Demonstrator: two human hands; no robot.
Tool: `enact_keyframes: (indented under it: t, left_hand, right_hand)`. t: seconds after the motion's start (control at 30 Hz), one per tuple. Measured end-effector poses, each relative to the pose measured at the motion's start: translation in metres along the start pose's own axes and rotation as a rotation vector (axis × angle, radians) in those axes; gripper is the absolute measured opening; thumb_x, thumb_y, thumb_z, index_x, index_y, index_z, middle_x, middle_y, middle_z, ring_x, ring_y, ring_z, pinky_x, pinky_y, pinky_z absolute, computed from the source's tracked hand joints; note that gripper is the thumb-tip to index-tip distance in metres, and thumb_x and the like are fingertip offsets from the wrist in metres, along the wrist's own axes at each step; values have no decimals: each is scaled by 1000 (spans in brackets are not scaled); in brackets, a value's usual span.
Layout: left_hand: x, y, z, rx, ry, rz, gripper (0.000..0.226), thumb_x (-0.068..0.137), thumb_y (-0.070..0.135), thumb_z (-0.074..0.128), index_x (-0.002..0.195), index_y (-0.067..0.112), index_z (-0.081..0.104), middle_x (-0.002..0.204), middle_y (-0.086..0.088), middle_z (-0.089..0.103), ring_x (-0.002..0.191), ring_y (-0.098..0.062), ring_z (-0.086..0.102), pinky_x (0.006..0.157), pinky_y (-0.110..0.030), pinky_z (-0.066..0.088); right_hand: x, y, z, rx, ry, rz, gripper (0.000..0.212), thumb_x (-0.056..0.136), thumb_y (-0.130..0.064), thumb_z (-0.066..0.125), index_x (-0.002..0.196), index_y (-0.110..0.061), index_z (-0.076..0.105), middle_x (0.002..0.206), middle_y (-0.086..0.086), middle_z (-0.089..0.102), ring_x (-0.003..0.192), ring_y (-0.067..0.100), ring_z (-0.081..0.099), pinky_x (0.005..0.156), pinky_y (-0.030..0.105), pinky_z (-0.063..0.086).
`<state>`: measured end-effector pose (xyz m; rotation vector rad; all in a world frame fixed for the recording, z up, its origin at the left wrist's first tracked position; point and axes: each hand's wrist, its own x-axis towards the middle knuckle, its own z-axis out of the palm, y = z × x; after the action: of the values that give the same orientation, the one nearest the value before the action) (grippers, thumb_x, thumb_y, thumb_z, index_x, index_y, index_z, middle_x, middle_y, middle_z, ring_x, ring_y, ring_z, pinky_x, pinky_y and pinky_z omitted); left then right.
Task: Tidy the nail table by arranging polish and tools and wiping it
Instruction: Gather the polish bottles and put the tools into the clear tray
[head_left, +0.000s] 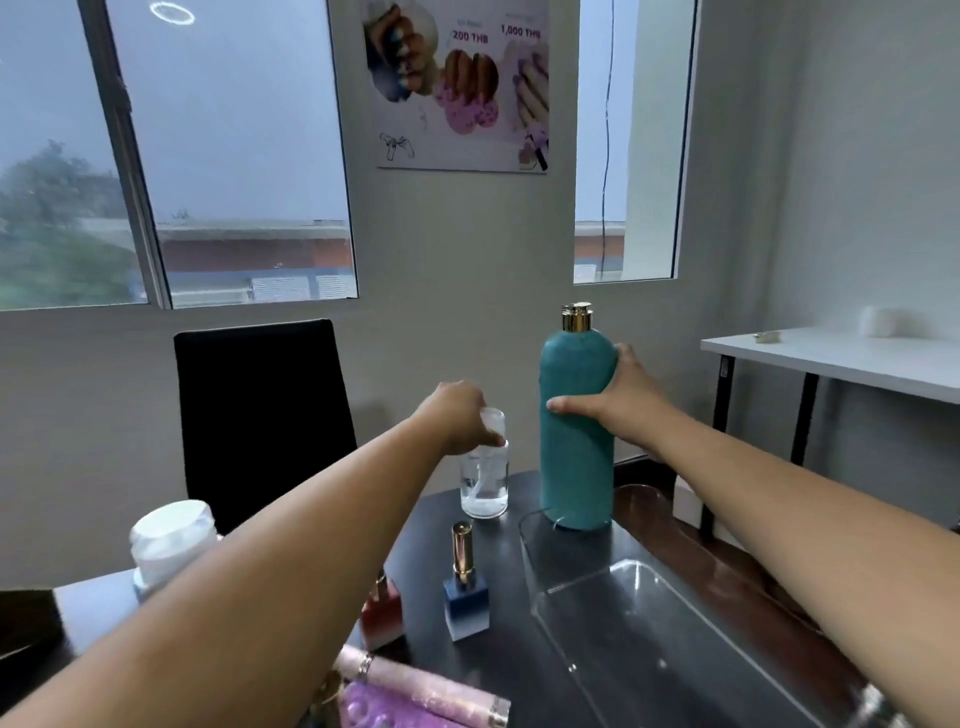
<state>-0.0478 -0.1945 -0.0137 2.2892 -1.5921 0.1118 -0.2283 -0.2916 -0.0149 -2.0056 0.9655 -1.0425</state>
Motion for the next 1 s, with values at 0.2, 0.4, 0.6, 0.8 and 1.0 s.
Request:
enact_keyframes:
  t: [0.2, 0.4, 0.6, 0.8, 1.0]
  left_hand:
    - [-1, -2, -5, 20, -40, 18, 68, 77, 51, 67, 131, 12, 50, 128, -10, 58, 119, -29, 50, 98, -34, 39]
    - [-27, -13, -43, 31, -7, -7, 66, 79, 49, 67, 132, 15, 48, 126, -7, 59, 119, -25, 50, 99, -32, 38]
    - [-81, -45, -100, 24, 75, -26, 52, 78, 42, 70, 121, 16, 57, 119, -6, 62, 110, -23, 56, 98, -31, 43]
    - [-145, -86, -130, 13, 54, -118, 51, 78, 43, 71, 120, 18, 59, 117, -4, 60, 106, -20, 57, 90, -26, 41]
    - [-181, -112, -119, 62, -108, -211, 60, 79, 42, 70, 130, 18, 51, 129, -5, 56, 115, -21, 54, 95, -27, 41]
  right_hand:
    - [1, 0, -2, 39, -77, 16, 89, 49, -43, 87, 117, -31, 32, 118, -1, 53, 109, 22, 55, 94, 44, 50]
    - [-14, -22, -12, -10, -37, -22, 108, 62, -50, 81, 145, -29, 14, 147, 9, 36, 129, 30, 43, 105, 46, 40]
    - [-50, -73, -19, -221, 250, -396, 73, 76, -38, 73, 135, -16, 37, 133, 8, 48, 120, 26, 47, 99, 38, 39]
    - [-100, -112, 14, -336, -262, -411, 39, 81, -37, 70, 114, -21, 57, 115, -4, 59, 97, 13, 57, 80, 23, 42]
    - [-127, -106, 39, -620, -553, -377, 33, 82, -32, 70, 112, -20, 64, 114, 0, 62, 99, 13, 58, 84, 22, 45]
